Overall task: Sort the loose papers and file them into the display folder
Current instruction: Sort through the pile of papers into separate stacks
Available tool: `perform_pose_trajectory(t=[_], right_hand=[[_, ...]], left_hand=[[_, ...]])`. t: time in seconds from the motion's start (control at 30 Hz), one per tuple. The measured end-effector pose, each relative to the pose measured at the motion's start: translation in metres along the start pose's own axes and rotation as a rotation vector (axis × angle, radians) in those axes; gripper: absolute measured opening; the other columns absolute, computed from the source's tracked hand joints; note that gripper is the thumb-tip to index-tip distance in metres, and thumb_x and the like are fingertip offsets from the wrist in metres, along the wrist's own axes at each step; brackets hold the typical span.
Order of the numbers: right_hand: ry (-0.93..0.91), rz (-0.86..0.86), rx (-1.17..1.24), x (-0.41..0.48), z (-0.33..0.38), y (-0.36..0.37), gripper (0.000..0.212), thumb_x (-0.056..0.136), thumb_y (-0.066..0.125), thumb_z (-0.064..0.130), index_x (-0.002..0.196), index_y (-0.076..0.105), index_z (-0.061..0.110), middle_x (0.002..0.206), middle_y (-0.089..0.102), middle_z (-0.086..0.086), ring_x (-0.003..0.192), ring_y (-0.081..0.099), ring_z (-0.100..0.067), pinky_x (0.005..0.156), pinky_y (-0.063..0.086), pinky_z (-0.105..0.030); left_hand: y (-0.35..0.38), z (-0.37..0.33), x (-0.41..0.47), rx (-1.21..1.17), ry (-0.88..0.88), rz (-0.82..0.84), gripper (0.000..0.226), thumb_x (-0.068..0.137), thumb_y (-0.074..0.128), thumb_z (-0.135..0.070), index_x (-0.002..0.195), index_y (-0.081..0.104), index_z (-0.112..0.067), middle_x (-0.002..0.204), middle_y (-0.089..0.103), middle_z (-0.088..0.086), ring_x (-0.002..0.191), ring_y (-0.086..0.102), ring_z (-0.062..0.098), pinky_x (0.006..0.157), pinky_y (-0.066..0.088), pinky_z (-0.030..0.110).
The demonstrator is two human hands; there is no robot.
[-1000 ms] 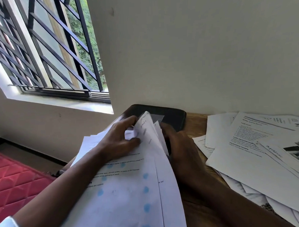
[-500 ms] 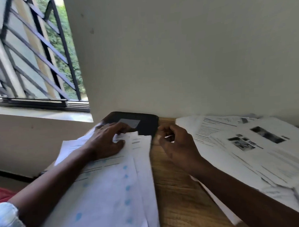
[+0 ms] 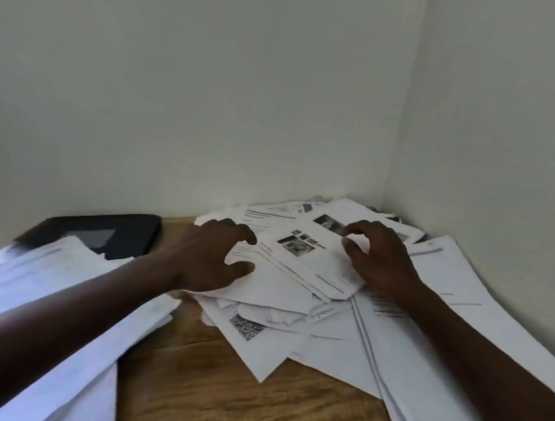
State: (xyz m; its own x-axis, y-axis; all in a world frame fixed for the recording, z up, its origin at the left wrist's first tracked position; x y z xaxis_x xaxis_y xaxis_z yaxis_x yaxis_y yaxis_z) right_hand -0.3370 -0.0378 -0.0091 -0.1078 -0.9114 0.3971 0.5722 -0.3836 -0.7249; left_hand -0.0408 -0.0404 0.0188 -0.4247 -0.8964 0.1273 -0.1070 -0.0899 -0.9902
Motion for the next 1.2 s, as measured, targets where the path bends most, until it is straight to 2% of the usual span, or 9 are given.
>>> perform_pose_trajectory(t=[0.2, 0.4, 0.53, 0.6, 0.77, 0.93, 1.03, 1.13, 1.2], right_hand=[[-0.014, 0.224, -0.211, -0.007, -0.013, 0.007, 0.037, 0.096, 0.055, 0.059, 0.121, 0.063, 0.033, 0.128, 0.058, 0.003, 0.128, 0.048, -0.023, 0.107, 0.037, -0.043], [-0.119, 0.387, -0.32, -0.02, 0.009, 0.014, 0.091, 0.073, 0.018, 0.095, 0.14, 0.045, 0.039, 0.145, 0.043, 0.007, 0.139, 0.034, -0.018, 0.115, 0.025, -0.045], [-0.14, 0.438, -0.351, -0.023, 0.008, 0.021, 0.106, 0.064, 0.02, 0.101, 0.151, 0.032, 0.04, 0.158, 0.031, 0.008, 0.147, 0.024, -0.017, 0.119, 0.019, -0.045], [-0.11, 0.438, -0.328, -0.023, 0.008, 0.024, 0.102, 0.069, 0.026, 0.098, 0.152, 0.031, 0.039, 0.16, 0.029, 0.008, 0.149, 0.023, -0.017, 0.12, 0.018, -0.044], [-0.11, 0.373, -0.374, -0.023, 0.009, 0.025, 0.072, 0.094, 0.031, 0.077, 0.155, 0.031, 0.039, 0.16, 0.033, 0.006, 0.148, 0.028, -0.019, 0.118, 0.022, -0.044], [-0.07, 0.188, -0.262, -0.016, 0.007, 0.015, 0.043, 0.105, 0.035, 0.053, 0.135, 0.055, 0.03, 0.129, 0.064, 0.001, 0.124, 0.055, -0.027, 0.101, 0.041, -0.044], [-0.01, 0.134, -0.193, -0.013, 0.007, 0.013, 0.037, 0.106, 0.033, 0.049, 0.112, 0.059, 0.023, 0.107, 0.07, -0.005, 0.109, 0.061, -0.034, 0.091, 0.045, -0.045], [0.028, 0.113, -0.108, -0.013, 0.012, 0.011, 0.039, 0.106, 0.036, 0.05, 0.126, 0.056, 0.023, 0.109, 0.07, -0.008, 0.11, 0.062, -0.036, 0.09, 0.046, -0.044], [0.05, 0.089, -0.024, -0.014, 0.016, 0.008, 0.042, 0.105, 0.039, 0.05, 0.139, 0.049, 0.026, 0.114, 0.07, -0.01, 0.114, 0.061, -0.036, 0.093, 0.045, -0.044]], left_hand=[[0.026, -0.015, -0.024, -0.068, -0.194, 0.151, 0.073, 0.082, 0.039, -0.09, 0.141, 0.037, -0.047, 0.154, 0.036, -0.015, 0.134, 0.045, 0.017, 0.112, 0.036, 0.042], [0.031, -0.013, -0.044, -0.097, -0.244, 0.165, 0.066, 0.087, 0.037, -0.083, 0.143, 0.03, -0.048, 0.157, 0.034, -0.017, 0.135, 0.045, 0.013, 0.112, 0.035, 0.039], [0.024, -0.016, -0.033, -0.055, -0.267, 0.083, 0.074, 0.083, 0.033, -0.09, 0.144, 0.034, -0.047, 0.15, 0.043, -0.016, 0.135, 0.046, 0.014, 0.113, 0.034, 0.045], [0.022, -0.016, -0.023, -0.146, -0.29, 0.036, 0.075, 0.08, 0.037, -0.09, 0.14, 0.039, -0.045, 0.138, 0.053, -0.015, 0.125, 0.053, 0.012, 0.105, 0.041, 0.042], [0.027, -0.011, 0.008, -0.598, -0.458, -0.021, 0.061, 0.088, 0.073, -0.056, 0.138, 0.049, -0.032, 0.114, 0.068, -0.008, 0.107, 0.063, 0.011, 0.087, 0.049, 0.028], [0.031, -0.004, 0.025, -0.981, -0.606, -0.074, 0.065, 0.088, 0.081, -0.02, 0.142, 0.044, -0.015, 0.092, 0.074, 0.01, 0.071, 0.068, 0.015, 0.066, 0.059, 0.029], [0.033, 0.002, 0.028, -1.074, -0.636, -0.078, 0.059, 0.089, 0.079, -0.012, 0.138, 0.046, -0.011, 0.093, 0.077, 0.019, 0.072, 0.071, 0.02, 0.077, 0.063, 0.034], [0.035, 0.008, 0.029, -1.093, -0.653, -0.061, 0.025, 0.092, 0.075, -0.007, 0.111, 0.058, -0.008, 0.098, 0.075, 0.026, 0.079, 0.07, 0.026, 0.084, 0.063, 0.041], [0.034, 0.008, 0.031, -1.008, -0.649, -0.024, 0.014, 0.094, 0.073, -0.013, 0.085, 0.063, -0.009, 0.087, 0.071, 0.021, 0.067, 0.063, 0.022, 0.061, 0.06, 0.032]])
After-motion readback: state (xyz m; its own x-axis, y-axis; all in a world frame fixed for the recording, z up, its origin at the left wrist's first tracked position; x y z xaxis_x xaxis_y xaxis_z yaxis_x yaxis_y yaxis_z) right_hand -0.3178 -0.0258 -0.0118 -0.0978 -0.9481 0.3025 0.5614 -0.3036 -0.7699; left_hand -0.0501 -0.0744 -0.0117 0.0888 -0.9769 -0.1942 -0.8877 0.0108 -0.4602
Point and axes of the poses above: each hand's wrist, its own x-axis towards the middle knuckle, its own y-axis out of the palm, z = x × y, the point moved 4 cm from there along x, towards the middle knuckle
